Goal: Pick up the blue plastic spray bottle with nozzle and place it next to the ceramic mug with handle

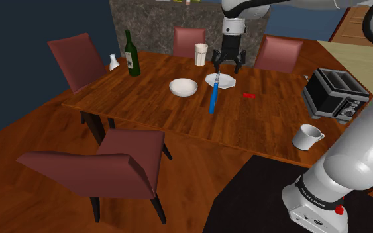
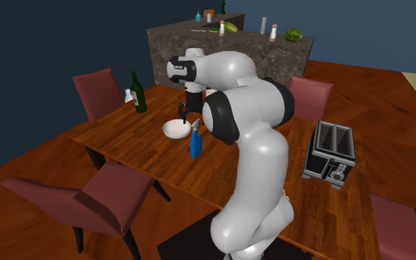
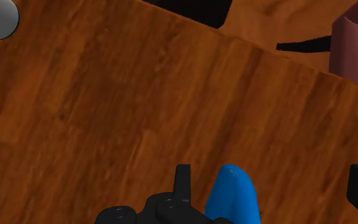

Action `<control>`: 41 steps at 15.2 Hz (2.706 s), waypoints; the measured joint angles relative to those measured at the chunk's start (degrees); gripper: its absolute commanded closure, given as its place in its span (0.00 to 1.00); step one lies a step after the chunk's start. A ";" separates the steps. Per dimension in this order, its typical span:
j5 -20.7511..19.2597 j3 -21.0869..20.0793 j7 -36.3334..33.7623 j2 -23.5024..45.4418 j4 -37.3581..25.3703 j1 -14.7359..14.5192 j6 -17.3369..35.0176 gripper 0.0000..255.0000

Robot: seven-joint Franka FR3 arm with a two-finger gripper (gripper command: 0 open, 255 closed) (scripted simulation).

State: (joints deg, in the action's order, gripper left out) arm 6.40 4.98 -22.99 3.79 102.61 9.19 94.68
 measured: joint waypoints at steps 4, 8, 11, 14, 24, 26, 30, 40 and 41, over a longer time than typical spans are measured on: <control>3.69 1.27 -2.24 9.58 -7.46 1.80 -0.92 0.00; 7.55 2.12 -4.73 18.89 -15.18 3.97 -2.42 0.00; 10.46 2.51 -6.75 26.45 -21.82 5.98 -3.74 0.00; 13.11 2.71 -8.74 32.04 -27.29 7.92 -4.71 0.00; 14.13 2.49 -8.50 33.87 -22.52 7.46 0.29 0.00; 14.14 2.48 -8.51 33.83 -22.39 7.43 0.39 0.00; 14.15 2.48 -8.51 33.80 -22.34 7.42 0.42 1.00; 14.12 2.50 -8.58 33.70 -22.58 7.45 0.13 1.00; 14.08 2.51 -8.72 33.50 -22.77 7.44 -0.27 1.00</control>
State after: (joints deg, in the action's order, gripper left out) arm 20.48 7.49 -31.71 37.28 79.84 16.62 94.41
